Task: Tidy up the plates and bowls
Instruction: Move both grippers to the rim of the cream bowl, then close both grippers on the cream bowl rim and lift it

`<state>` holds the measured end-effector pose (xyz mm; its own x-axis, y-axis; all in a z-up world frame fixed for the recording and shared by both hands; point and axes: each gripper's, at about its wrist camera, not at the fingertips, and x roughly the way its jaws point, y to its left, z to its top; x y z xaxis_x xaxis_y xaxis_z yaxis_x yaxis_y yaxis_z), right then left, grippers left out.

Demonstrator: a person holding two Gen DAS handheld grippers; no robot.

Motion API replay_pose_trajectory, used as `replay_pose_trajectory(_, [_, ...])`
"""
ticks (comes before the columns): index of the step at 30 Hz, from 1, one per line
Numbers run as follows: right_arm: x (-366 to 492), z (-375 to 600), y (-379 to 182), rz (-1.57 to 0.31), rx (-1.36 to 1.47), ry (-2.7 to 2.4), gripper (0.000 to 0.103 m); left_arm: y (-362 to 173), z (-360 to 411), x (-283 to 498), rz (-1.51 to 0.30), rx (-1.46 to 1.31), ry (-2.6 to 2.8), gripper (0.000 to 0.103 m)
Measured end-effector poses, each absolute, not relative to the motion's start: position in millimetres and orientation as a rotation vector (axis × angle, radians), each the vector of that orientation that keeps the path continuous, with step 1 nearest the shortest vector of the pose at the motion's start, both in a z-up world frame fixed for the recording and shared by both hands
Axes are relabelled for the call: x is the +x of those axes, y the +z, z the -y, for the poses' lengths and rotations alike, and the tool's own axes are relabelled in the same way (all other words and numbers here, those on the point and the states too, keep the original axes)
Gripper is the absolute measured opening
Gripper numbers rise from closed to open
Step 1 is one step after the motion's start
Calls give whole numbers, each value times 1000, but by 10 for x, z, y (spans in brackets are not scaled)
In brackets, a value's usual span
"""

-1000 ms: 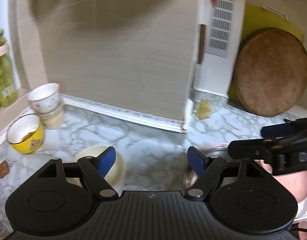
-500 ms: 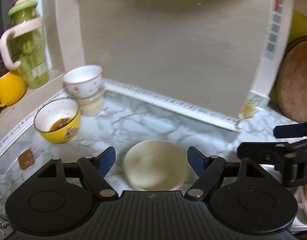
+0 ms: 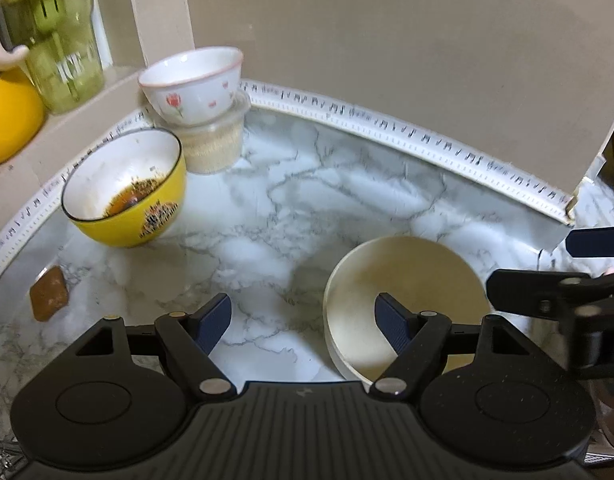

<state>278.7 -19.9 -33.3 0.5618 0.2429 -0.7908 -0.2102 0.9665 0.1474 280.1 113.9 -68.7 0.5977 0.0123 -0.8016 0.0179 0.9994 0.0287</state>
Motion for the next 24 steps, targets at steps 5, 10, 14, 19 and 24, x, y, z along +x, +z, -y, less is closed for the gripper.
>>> replay_pose_trajectory(5, [2946,151,-551,-1001,44,239,86,-849,-1192,2915,-987,-7,1,79])
replay_pose_trajectory(10, [3030,149,-712,-1050,64,220,72,-928,-1227,2986,-1014,-38,10,74])
replay_pose_trajectory(14, [3048,151,-757,-1070,76,227,53,-950,-1215,3008,-1032,-45,-8,51])
replay_pose_trajectory(19, [3048,115,-742,-1074,72,250,36,-916,-1215,2998,-1031,-69,-15,31])
replay_pose_trajectory(24, [3036,60,-720,-1080,46,256,21,-896,-1164,2988,-1045,-57,-19,14])
